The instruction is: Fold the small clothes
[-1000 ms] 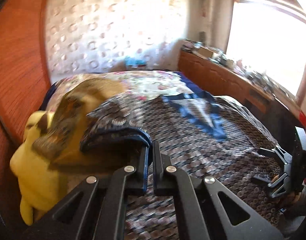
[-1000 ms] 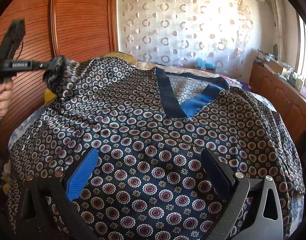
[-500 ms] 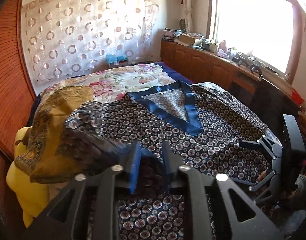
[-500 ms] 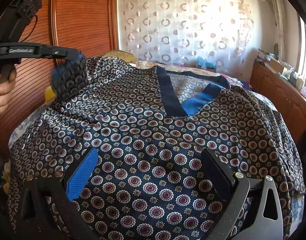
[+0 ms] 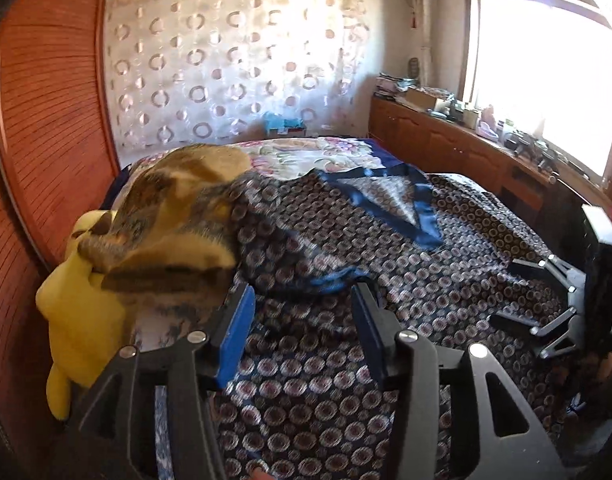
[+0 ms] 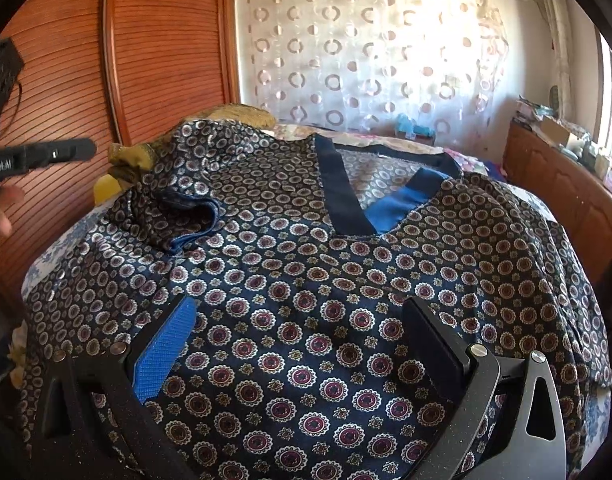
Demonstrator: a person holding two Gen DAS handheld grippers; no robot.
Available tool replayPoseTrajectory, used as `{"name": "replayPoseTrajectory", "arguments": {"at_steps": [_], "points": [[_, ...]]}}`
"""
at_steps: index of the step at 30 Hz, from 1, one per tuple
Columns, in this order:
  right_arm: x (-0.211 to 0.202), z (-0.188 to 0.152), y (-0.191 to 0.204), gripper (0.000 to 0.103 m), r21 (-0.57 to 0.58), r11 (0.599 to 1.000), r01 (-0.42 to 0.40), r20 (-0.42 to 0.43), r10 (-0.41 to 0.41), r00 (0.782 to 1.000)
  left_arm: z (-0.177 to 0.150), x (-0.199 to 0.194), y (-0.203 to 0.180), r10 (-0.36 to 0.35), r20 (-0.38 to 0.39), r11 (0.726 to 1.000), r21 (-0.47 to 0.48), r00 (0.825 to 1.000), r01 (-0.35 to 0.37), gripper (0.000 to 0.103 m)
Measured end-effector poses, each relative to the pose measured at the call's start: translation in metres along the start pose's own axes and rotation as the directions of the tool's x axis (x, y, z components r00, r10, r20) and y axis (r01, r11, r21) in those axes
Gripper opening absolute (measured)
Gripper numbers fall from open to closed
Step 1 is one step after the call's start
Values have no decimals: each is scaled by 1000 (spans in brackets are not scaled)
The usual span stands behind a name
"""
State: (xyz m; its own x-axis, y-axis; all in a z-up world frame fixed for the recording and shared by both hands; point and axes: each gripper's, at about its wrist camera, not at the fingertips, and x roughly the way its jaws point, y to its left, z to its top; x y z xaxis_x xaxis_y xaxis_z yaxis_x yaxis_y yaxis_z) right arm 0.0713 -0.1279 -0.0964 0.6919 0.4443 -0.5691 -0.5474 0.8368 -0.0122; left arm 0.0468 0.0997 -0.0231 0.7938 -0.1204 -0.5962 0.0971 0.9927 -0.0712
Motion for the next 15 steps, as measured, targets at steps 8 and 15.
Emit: {"name": "replayPoseTrajectory", "arguments": {"at_steps": [8,15], "points": [[-4,45,18,99,-118,989,-90,36,95,995,-18,-7,11,42,13,998,-54,999,-41,50],[35,90,65,74,-232,935,-269,-16,272,962,-27,-9,19,65,12,994,-86,998,-63,50]]}}
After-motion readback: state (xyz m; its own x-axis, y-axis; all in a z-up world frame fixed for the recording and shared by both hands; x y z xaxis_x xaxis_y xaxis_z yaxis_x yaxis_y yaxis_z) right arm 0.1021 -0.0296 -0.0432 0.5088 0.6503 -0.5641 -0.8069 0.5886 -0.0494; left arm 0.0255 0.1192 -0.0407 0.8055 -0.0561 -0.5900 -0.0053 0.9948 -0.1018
